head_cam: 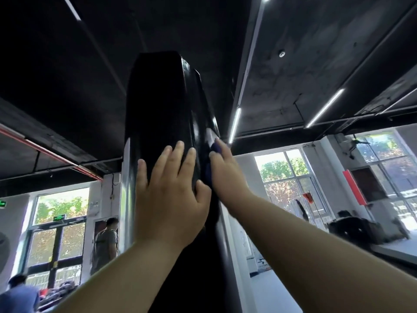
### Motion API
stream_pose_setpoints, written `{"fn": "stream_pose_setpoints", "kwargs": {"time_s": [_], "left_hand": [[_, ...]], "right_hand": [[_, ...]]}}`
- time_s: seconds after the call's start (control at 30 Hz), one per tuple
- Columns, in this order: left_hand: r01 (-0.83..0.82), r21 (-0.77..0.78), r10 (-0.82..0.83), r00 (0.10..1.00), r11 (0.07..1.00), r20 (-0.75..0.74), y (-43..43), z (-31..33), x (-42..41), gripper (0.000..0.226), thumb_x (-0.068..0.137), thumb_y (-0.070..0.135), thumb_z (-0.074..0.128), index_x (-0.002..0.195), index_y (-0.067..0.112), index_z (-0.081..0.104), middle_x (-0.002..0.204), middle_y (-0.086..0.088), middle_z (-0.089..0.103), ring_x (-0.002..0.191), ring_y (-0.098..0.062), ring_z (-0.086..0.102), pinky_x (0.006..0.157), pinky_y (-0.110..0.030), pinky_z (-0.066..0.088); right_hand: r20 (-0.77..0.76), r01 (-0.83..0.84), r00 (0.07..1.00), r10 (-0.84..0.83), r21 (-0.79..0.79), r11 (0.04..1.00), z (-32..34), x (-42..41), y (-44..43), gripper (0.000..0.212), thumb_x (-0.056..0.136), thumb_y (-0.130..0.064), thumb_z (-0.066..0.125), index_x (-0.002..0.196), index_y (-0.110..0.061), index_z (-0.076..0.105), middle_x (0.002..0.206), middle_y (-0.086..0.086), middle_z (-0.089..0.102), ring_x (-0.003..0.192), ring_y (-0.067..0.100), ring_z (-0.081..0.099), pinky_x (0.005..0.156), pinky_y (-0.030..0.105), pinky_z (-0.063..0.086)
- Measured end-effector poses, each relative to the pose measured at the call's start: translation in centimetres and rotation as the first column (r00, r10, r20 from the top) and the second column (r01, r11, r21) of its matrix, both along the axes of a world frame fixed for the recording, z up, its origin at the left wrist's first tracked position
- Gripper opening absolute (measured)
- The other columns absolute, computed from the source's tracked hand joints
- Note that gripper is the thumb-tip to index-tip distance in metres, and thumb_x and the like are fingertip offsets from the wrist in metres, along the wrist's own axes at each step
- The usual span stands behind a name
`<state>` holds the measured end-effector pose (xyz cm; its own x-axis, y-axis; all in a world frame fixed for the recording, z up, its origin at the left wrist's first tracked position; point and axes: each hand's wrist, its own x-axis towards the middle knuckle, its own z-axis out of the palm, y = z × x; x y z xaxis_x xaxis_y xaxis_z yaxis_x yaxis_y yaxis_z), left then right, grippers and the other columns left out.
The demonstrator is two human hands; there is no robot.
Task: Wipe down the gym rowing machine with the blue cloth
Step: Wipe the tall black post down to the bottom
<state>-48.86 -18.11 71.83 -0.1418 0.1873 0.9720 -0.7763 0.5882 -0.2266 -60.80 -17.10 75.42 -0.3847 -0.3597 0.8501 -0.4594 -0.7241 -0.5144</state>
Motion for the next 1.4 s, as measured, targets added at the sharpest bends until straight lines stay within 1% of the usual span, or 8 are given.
{"fn": "stream_pose_setpoints", "kwargs": {"time_s": [0.13, 0.27, 0.43, 0.57, 0.77, 0.97, 1.13, 1.4], "left_hand": [[-0.003, 0.023, 0.003, 1.000, 1.000, 0.007, 0.1, -0.1, 0.2, 0.059, 0.089, 0.034, 0.034, 0.144, 0.015, 0.047, 0.155, -0.005, 0.039, 0.145, -0.020, 0.030, 0.119, -0.054, 0.015], [-0.002, -0.021, 0.002, 1.000, 1.000, -0.011, 0.0, 0.0, 0.1, 0.059, 0.088, 0.033, 0.034, 0.142, 0.015, 0.050, 0.152, -0.006, 0.043, 0.143, -0.021, 0.035, 0.117, -0.056, 0.021], [0.011, -0.034, -0.012, 1.000, 0.999, -0.016, -0.1, 0.0, 0.1, 0.058, 0.088, 0.033, 0.034, 0.141, 0.015, 0.052, 0.150, -0.006, 0.045, 0.142, -0.021, 0.037, 0.117, -0.055, 0.022], [0.008, -0.035, -0.008, 1.000, 0.999, -0.017, -0.2, -0.1, 0.1, 0.057, 0.089, 0.033, 0.034, 0.140, 0.015, 0.052, 0.150, -0.007, 0.045, 0.142, -0.023, 0.037, 0.116, -0.055, 0.021], [0.027, -0.029, -0.027, 1.000, 0.999, -0.016, -0.2, 0.1, 0.0, 0.057, 0.089, 0.034, 0.035, 0.140, 0.016, 0.052, 0.150, -0.007, 0.045, 0.142, -0.023, 0.037, 0.117, -0.055, 0.021], [0.025, -0.001, -0.025, 1.000, 1.000, 0.002, 0.0, -0.1, 0.1, 0.058, 0.089, 0.034, 0.033, 0.141, 0.015, 0.051, 0.152, -0.007, 0.043, 0.143, -0.023, 0.034, 0.118, -0.054, 0.016], [0.057, 0.019, -0.057, 0.998, 0.998, 0.035, 0.1, -1.3, 0.6, 0.059, 0.087, 0.033, 0.033, 0.142, 0.018, 0.049, 0.154, -0.004, 0.041, 0.144, -0.021, 0.032, 0.119, -0.049, 0.016], [0.101, 0.093, -0.113, 0.984, 0.991, 0.137, -0.9, -10.2, 3.0, 0.059, 0.087, 0.029, 0.037, 0.145, 0.021, 0.045, 0.158, -0.003, 0.033, 0.148, -0.024, 0.022, 0.114, -0.060, 0.025]], "right_hand": [[-0.001, 0.059, 0.998, -0.060, 0.084, 0.995, -0.8, -0.1, -0.1, 0.061, 0.082, -0.053, 0.032, 0.142, -0.044, 0.035, 0.151, -0.004, 0.039, 0.139, 0.026, 0.031, 0.115, 0.052, 0.025], [-0.033, 0.141, 0.990, -0.140, 0.053, 0.989, 3.1, -0.1, 1.1, 0.048, 0.097, -0.051, 0.032, 0.145, -0.051, 0.032, 0.161, -0.010, 0.026, 0.151, 0.032, -0.006, 0.116, 0.060, -0.008], [-0.145, 0.264, 0.955, -0.259, 0.018, 0.964, -0.7, -0.2, 0.7, 0.053, 0.100, -0.055, 0.029, 0.148, -0.059, 0.007, 0.164, -0.016, 0.000, 0.149, 0.026, -0.020, 0.113, 0.064, -0.016], [-0.260, 0.313, 0.918, -0.299, 0.011, 0.950, -1.3, -1.0, 1.0, 0.052, 0.099, -0.058, 0.028, 0.146, -0.064, 0.006, 0.164, -0.017, -0.007, 0.148, 0.021, -0.026, 0.113, 0.063, -0.017], [-0.196, 0.172, 0.967, -0.164, 0.022, 0.985, -0.8, -0.8, 1.0, 0.053, 0.096, -0.063, 0.030, 0.143, -0.067, 0.005, 0.164, -0.018, -0.003, 0.151, 0.021, -0.016, 0.118, 0.060, -0.004], [-0.125, 0.102, 0.987, -0.099, 0.015, 0.995, -8.2, -0.3, 1.1, 0.051, 0.101, -0.051, 0.035, 0.148, -0.058, 0.016, 0.163, -0.015, 0.011, 0.149, 0.010, 0.013, 0.117, 0.035, 0.015], [0.019, 0.011, 1.000, -0.011, -0.007, 1.000, -4.9, 0.5, 0.9, 0.049, 0.101, -0.045, 0.036, 0.149, -0.048, 0.027, 0.161, -0.011, 0.022, 0.146, 0.012, 0.024, 0.116, 0.038, 0.022], [0.082, 0.053, 0.995, -0.064, 0.132, 0.990, -17.2, 1.7, 2.1, 0.051, 0.100, -0.045, 0.035, 0.149, -0.051, 0.021, 0.159, -0.014, 0.025, 0.146, 0.010, 0.024, 0.119, 0.038, 0.021]]}}
